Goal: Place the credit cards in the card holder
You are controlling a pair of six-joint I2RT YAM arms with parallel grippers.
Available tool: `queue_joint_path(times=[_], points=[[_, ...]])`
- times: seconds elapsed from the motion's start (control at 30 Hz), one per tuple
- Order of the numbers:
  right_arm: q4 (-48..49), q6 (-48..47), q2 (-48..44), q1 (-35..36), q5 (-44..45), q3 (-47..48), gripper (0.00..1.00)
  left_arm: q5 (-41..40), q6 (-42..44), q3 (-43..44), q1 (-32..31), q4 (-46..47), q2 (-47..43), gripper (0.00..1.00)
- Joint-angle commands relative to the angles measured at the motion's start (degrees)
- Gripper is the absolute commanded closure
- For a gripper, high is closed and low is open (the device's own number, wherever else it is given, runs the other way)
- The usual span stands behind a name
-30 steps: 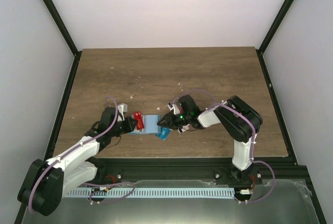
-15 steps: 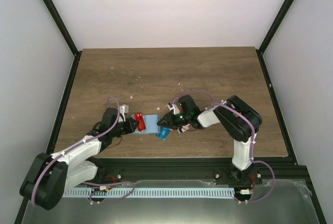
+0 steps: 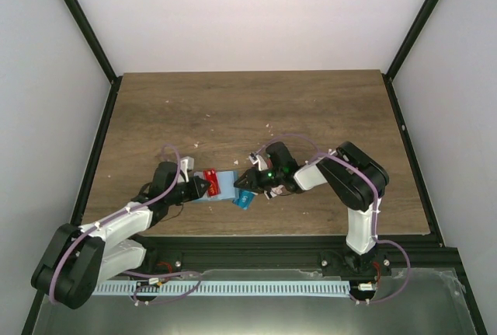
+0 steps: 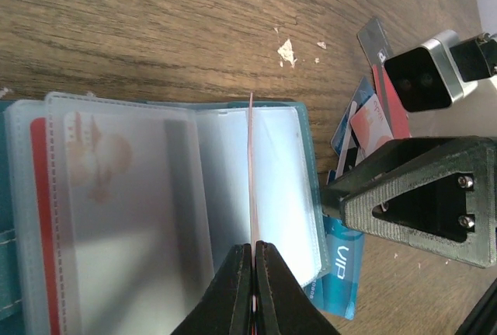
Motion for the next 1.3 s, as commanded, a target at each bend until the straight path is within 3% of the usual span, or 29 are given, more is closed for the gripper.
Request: queue_joint_path(times=[0.0, 0.3, 0.6, 1.27], points=[[-2.0, -1.2, 1.8, 0.4, 0.7, 1.1, 0.71, 2.3, -0.3, -0.4, 0.3, 0.5, 0.2, 0.96], [-2.7, -2.4, 3.2, 0.2, 0.2, 1.5, 0.71, 3.0, 1.8, 0.9, 0.4, -3.4, 2.6, 0.96], [-4.3, -3.4, 3.7, -0.2, -0.3, 2.8, 0.72, 7.2, 1.2, 1.2, 0.4, 2.3, 11.5, 0.96], [-3.2, -1.8, 4.4, -0.3, -2.2, 2.9, 0.73, 8.9, -5.1, 1.0, 0.3, 11.4, 17.6, 0.96]])
